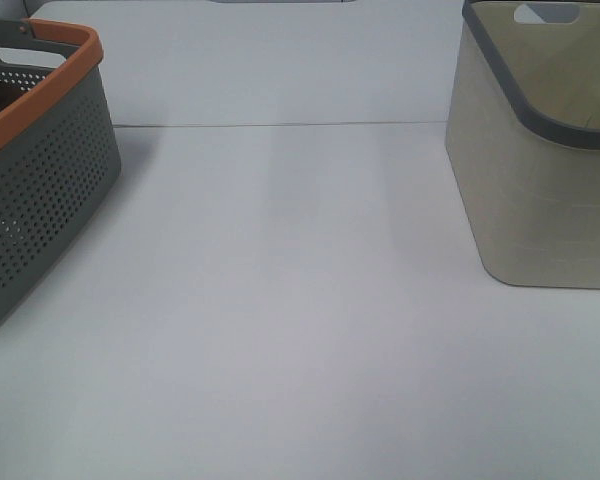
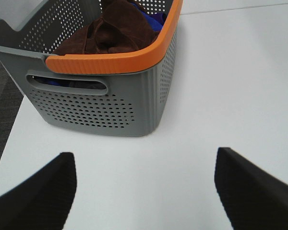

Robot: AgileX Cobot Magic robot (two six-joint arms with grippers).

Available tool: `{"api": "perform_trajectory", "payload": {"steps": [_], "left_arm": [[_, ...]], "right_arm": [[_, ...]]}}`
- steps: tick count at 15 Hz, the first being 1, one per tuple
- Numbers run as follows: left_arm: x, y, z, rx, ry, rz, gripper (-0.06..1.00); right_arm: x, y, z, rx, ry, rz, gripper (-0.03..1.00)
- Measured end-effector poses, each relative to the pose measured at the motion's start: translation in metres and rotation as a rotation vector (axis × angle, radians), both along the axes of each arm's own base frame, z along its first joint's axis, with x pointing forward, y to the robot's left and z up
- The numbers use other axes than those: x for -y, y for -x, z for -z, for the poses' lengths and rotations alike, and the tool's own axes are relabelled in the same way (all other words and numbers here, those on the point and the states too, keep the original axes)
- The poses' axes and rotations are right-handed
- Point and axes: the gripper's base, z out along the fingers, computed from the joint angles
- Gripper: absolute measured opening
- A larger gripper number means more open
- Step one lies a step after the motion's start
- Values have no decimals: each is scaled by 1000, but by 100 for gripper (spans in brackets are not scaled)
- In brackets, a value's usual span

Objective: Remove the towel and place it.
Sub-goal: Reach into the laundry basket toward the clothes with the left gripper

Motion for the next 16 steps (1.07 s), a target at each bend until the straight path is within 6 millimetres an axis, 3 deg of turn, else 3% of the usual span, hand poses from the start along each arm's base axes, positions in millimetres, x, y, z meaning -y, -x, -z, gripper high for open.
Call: {"api": "perform_trajectory", "payload": {"steps": [14, 16], "left_arm": [[0, 0, 0, 0, -1, 29, 76], [-2, 0, 0, 0, -24, 14, 84]], "right_arm": [[0, 0, 0, 0, 0, 0, 60], [0, 0, 0, 0, 0, 0, 60]]}}
